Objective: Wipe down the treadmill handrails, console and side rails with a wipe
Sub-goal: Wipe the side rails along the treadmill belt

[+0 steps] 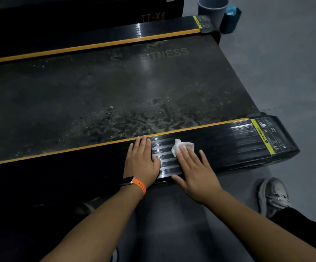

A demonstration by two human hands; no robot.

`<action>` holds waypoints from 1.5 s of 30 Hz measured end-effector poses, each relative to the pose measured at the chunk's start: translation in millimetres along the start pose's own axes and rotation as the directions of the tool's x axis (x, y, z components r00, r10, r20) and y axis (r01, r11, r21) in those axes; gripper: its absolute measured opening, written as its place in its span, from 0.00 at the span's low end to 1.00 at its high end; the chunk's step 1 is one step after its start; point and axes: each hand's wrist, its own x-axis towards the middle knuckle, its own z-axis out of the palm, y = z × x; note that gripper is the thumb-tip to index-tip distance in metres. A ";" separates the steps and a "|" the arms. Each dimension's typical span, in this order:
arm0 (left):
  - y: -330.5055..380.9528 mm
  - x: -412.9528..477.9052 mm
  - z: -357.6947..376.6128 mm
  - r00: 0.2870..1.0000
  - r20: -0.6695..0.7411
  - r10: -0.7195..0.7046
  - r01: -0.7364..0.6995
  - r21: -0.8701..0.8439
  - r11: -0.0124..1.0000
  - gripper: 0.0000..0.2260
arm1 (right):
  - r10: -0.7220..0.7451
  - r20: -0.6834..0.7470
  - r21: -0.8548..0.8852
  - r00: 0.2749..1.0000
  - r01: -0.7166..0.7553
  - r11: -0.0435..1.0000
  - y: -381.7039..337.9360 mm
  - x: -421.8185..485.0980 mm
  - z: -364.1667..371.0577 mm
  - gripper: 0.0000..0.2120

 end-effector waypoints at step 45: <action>46.7 7.7 11.9 0.996 -0.004 -0.084 0.084 0.009 0.996 0.32 | 0.003 0.255 0.042 0.967 -0.014 0.999 83.5 35.3 -45.4 0.46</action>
